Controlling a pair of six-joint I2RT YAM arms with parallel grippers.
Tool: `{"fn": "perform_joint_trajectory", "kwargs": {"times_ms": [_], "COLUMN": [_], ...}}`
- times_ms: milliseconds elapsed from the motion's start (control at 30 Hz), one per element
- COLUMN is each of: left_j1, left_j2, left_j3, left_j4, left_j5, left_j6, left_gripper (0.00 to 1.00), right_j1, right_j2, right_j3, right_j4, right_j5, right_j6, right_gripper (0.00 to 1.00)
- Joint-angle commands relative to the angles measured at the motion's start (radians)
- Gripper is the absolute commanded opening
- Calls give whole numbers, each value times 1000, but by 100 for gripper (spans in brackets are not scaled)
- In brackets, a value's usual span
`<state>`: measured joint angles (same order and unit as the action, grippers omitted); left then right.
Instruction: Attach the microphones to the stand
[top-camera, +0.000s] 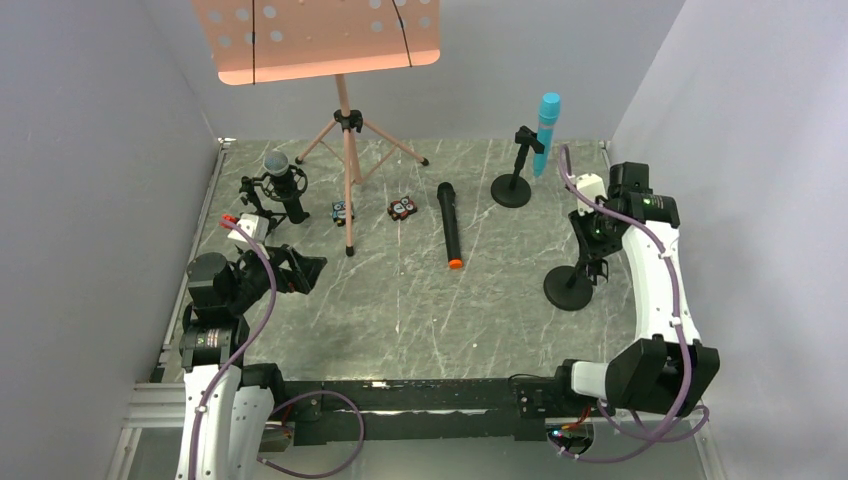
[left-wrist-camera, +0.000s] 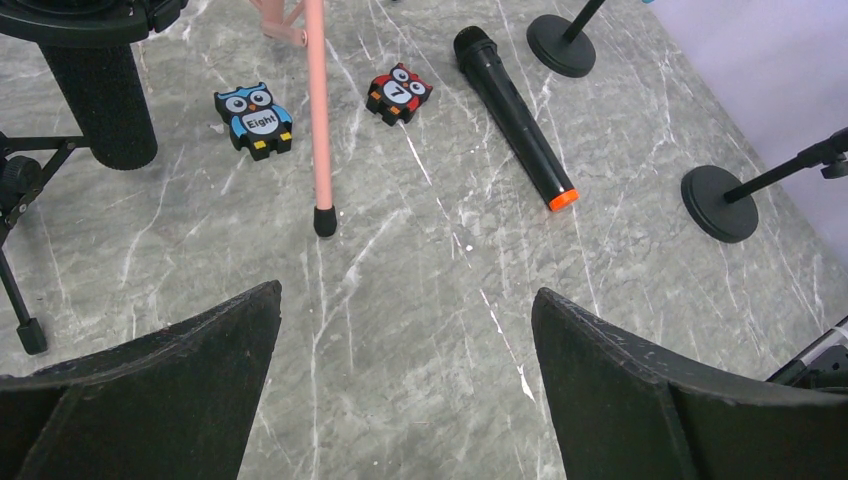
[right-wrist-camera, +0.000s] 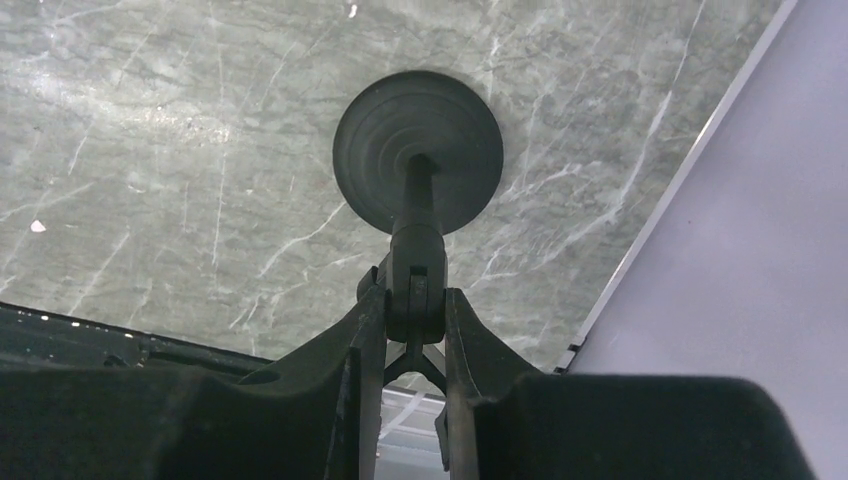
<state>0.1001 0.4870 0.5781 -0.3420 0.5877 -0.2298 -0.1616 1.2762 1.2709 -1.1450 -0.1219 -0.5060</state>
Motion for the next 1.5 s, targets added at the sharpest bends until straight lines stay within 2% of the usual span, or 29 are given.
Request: {"fn": "perform_joint_trajectory", "kwargs": {"times_ms": [0,100,200,300,400,567,700,867,900,967,1133,1200,1300,1400,1467], "left_j1": [-4,-3,-4,-5,-7,-9,-13,-13,-13,-13,-14,-14,-18,-40,-79], "left_j2": [-7,-7,-5,-6,-8,-18,-41,-93,-101,-127,-142,-138,-133,-122,-110], "left_j3": [19,14,8,2,-6,-26,-36,-75,-79,-85,-93,-94,-106,-110,-104], "left_j4": [24,50,70,88,114,158,156,150,148,141,146,144,170,197,191], "left_j5": [28,68,110,142,181,247,241,245,248,243,270,275,292,309,294], "left_j6": [11,6,2,2,-4,-22,-30,-105,-113,-135,-180,-189,-217,-235,-223], "left_gripper": [99,99,99,99,99,99,99,99,99,99,99,99,99,99,98], "right_j1": [69,210,326,483,579,804,965,1053,1059,1064,1064,1060,1013,909,793], "right_j2": [-28,-43,-31,-22,44,146,222,279,278,275,240,230,225,218,202], "right_j3": [23,85,127,139,191,270,293,304,299,287,315,367,463,539,549], "right_j4": [-26,-61,-92,-48,-34,17,61,85,86,84,48,8,-53,-101,-109], "right_j5": [-35,-139,-317,-373,-440,-392,-312,-291,-296,-315,-373,-399,-473,-587,-667], "right_j6": [-8,-6,-32,-39,-49,-58,-48,-50,-53,-62,-81,-88,-105,-128,-148], "right_gripper": [8,6,6,6,6,7,10,14,16,28,79,86,91,99,100]}}
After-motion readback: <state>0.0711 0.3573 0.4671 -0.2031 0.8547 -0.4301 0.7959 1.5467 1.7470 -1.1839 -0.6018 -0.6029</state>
